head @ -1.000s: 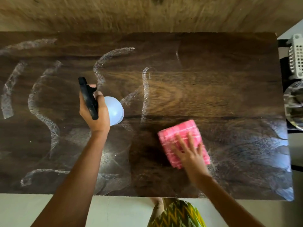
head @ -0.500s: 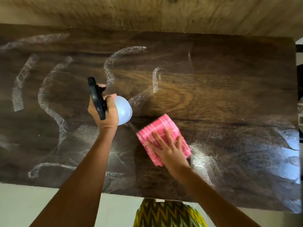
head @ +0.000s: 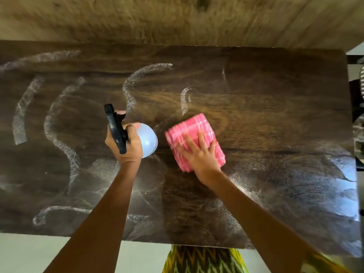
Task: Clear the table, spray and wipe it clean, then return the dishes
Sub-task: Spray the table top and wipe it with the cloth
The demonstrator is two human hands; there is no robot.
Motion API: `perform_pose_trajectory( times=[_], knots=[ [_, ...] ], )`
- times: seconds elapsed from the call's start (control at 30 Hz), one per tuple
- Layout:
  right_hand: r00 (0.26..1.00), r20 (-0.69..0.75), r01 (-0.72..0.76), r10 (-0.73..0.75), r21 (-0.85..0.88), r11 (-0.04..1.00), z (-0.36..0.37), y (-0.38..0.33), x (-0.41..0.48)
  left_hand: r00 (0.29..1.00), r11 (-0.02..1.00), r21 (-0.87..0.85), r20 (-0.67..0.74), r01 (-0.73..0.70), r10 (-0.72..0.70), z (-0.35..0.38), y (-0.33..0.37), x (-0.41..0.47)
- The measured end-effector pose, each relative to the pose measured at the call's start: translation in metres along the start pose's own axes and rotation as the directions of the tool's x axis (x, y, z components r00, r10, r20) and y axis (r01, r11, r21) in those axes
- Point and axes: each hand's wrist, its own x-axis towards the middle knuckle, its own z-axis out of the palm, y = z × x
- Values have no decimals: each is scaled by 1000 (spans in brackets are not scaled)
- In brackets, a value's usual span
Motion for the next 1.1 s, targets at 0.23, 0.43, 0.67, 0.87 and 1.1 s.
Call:
perform_pose_trajectory(
  times=[0.23,0.43,0.67,0.87,1.1],
  knots=[
    [975,78,-207,210,-41,978,8,88,-77,999,999,-21,1,44,-44,2,2,-3],
    [932,1,-362,363,52,931,-53,50,54,998,1000,-11,62,-12,13,4,1,-5],
    [997,74,42,-35,-92,995,-2,5,-7,999,999,-12,16,32,-32,0,-5,-2],
    [939,64,-341,337,69,938,-12,84,-39,997,1000,15,79,9,-11,1,-1,-4],
    [963,10,-269,269,58,961,-46,15,79,993,999,-25,112,-22,25,2,-2,-4]
  ],
)
